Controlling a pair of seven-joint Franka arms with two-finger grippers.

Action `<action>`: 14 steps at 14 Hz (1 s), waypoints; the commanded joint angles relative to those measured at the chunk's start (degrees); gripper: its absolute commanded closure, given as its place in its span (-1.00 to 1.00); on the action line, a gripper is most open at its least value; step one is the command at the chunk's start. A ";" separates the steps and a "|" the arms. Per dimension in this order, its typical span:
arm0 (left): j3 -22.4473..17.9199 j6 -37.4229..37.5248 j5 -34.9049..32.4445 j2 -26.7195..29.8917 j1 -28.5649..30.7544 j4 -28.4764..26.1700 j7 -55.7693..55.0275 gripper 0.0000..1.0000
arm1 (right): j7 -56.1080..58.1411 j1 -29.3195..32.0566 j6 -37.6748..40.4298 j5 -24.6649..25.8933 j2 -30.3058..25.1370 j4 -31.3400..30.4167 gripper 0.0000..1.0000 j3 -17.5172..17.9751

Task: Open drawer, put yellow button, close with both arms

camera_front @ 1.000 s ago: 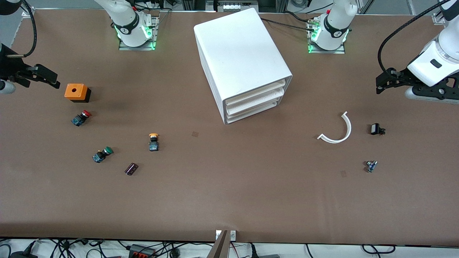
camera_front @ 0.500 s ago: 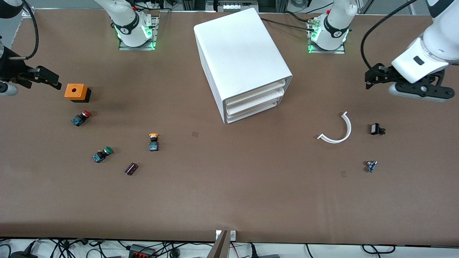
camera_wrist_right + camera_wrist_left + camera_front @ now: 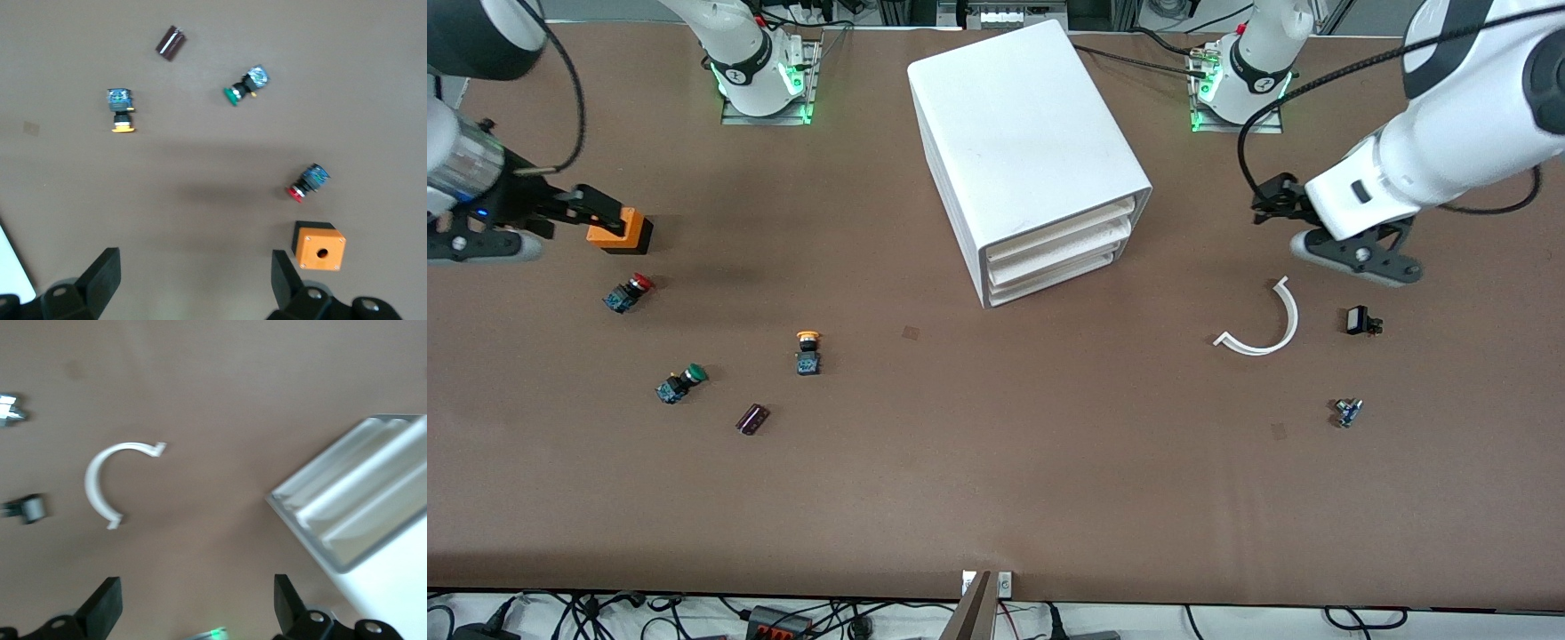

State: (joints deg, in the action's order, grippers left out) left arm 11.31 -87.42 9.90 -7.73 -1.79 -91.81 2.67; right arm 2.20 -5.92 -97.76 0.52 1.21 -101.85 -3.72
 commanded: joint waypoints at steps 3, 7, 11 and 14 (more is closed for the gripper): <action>7.13 -3.96 21.43 -13.43 0.12 3.74 1.10 -1.00 | -3.07 -6.98 -9.01 -1.04 11.16 0.07 -1.00 -0.23; 10.40 -10.14 30.76 -19.06 0.29 3.04 16.43 -1.00 | -5.01 -11.38 -15.86 -1.13 18.81 0.07 -1.00 -0.23; 10.40 -10.05 34.99 -22.14 4.60 1.12 28.68 -1.00 | -4.75 -11.39 -23.76 -6.22 26.20 0.07 -1.00 -0.23; 10.40 -10.31 41.15 -22.85 6.97 -5.64 35.02 -1.00 | -4.92 -11.30 -28.26 -6.49 30.50 1.03 -1.00 -0.23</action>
State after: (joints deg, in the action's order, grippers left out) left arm 21.07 -97.76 47.46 -30.65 3.68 -93.28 33.05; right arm -2.64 -17.29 -124.23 -4.78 29.13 -102.39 -3.82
